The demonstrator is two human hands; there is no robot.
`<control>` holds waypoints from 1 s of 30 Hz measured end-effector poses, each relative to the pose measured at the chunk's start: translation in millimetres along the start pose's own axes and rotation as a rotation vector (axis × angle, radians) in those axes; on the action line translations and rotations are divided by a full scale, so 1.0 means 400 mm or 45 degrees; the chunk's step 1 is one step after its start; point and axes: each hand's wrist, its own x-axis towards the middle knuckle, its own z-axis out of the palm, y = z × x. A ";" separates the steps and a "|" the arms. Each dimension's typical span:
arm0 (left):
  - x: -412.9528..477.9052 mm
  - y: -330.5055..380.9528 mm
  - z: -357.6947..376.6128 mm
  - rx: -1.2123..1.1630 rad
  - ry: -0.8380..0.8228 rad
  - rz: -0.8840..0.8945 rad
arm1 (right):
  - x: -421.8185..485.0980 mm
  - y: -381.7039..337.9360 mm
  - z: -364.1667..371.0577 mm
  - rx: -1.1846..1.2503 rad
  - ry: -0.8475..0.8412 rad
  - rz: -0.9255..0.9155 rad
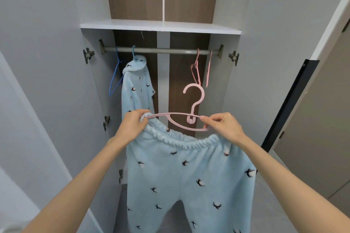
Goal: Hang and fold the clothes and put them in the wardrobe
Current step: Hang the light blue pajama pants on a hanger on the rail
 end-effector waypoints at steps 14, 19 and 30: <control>0.017 0.070 0.003 -0.011 0.299 0.097 | -0.023 -0.002 0.056 -0.763 0.103 -0.192; 0.035 0.120 -0.007 0.032 0.202 0.128 | 0.000 0.012 0.072 -0.474 0.223 0.053; 0.047 0.132 0.020 0.325 0.187 0.488 | 0.033 -0.049 -0.009 -0.092 0.438 -0.178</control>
